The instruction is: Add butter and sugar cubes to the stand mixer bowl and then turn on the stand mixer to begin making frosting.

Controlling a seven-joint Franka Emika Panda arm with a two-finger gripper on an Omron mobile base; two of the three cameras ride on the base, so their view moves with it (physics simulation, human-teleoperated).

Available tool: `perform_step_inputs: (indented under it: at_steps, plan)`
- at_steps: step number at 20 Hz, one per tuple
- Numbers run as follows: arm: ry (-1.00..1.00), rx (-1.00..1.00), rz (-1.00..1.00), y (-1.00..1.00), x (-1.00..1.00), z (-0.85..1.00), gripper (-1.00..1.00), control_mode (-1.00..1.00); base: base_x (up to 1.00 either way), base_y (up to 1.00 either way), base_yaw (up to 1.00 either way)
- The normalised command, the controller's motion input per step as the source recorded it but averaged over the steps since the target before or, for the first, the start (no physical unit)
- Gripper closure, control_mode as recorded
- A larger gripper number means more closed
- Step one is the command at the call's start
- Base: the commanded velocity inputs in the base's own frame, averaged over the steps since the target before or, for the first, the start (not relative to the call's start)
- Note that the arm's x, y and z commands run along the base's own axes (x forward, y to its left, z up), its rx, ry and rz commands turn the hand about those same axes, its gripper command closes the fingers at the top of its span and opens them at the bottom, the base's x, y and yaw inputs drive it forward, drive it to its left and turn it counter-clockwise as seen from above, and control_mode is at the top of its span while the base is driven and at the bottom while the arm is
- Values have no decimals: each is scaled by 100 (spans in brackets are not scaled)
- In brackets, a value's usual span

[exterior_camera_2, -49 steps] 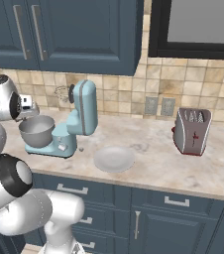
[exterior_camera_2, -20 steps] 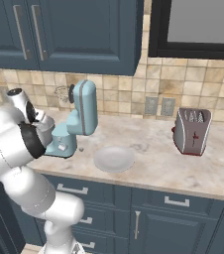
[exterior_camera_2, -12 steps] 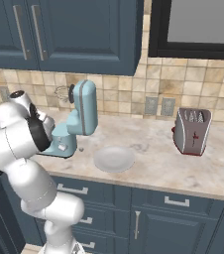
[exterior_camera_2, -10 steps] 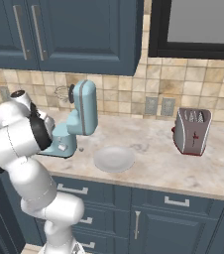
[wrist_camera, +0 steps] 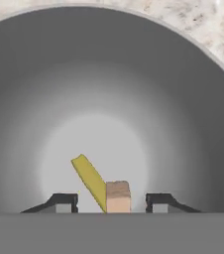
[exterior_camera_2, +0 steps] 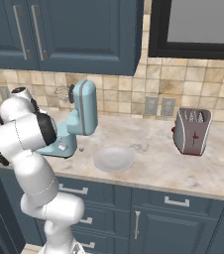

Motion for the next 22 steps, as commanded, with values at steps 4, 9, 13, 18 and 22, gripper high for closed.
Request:
perform_step_inputs:
  at_steps: [4,9,13,18,22]
  plan:
    - [0,0,-1,0,-17,25,-100,-100,0,0,0]
    - [-2,3,0,0,-38,85,-100,-100,0,0,0]
    - [-1,7,0,-10,-68,100,-100,-100,0,0,0]
    - [-1,2,4,-60,-93,81,-100,-100,0,0,0]
    - [-1,2,13,-98,-99,53,-100,-100,0,0,0]
